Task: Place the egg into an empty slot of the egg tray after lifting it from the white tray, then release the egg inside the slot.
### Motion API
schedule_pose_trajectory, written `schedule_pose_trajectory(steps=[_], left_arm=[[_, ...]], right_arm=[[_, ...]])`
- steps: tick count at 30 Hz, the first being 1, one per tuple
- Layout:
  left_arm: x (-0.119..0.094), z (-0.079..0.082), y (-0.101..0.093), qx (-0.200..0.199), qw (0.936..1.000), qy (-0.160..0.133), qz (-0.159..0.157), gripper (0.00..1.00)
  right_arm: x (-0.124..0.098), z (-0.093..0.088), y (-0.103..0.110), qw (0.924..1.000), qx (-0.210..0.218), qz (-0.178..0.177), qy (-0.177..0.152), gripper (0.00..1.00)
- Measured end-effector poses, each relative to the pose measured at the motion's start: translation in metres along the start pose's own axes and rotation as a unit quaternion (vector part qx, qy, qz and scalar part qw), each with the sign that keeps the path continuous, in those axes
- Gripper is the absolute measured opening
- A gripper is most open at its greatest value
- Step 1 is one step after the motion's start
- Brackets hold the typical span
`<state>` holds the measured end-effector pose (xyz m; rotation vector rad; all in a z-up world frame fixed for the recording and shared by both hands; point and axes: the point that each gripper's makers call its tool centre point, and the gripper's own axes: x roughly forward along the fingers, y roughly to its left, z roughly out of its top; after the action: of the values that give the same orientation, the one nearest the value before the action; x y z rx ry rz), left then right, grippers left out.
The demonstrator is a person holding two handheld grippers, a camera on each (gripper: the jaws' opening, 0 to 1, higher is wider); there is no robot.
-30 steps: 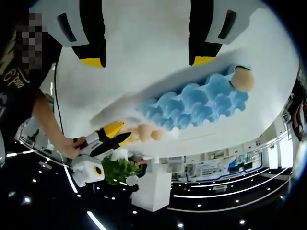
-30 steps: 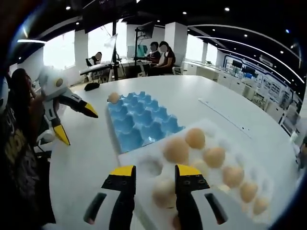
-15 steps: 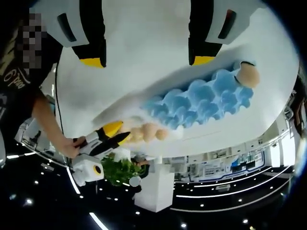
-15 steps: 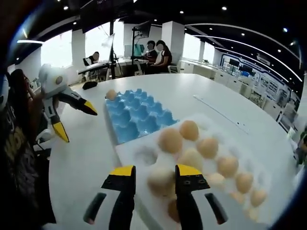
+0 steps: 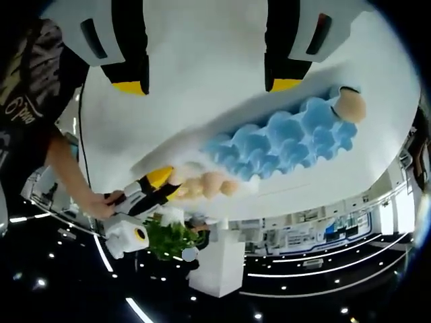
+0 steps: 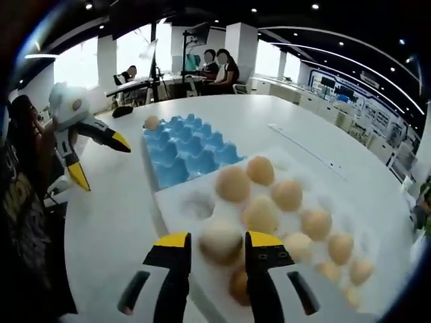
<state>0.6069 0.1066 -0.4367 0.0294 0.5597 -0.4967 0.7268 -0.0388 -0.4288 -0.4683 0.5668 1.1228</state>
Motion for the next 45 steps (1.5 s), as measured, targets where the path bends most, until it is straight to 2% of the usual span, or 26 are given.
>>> schedule_pose_trajectory(steps=[9, 33, 45], left_arm=[[-0.001, -0.002, 0.000, 0.000, 1.0000, 0.001, -0.002, 0.70], [0.000, -0.004, 0.001, -0.005, 1.0000, -0.001, -0.004, 0.70], [-0.003, -0.006, 0.005, -0.009, 1.0000, -0.002, -0.001, 0.70]], right_arm=[[0.000, -0.002, -0.002, 0.9999, 0.009, -0.006, -0.002, 0.27], [-0.001, -0.001, -0.007, 0.9999, 0.012, -0.008, -0.006, 0.27], [-0.004, 0.009, -0.006, 0.9998, 0.007, -0.015, -0.014, 0.26]])
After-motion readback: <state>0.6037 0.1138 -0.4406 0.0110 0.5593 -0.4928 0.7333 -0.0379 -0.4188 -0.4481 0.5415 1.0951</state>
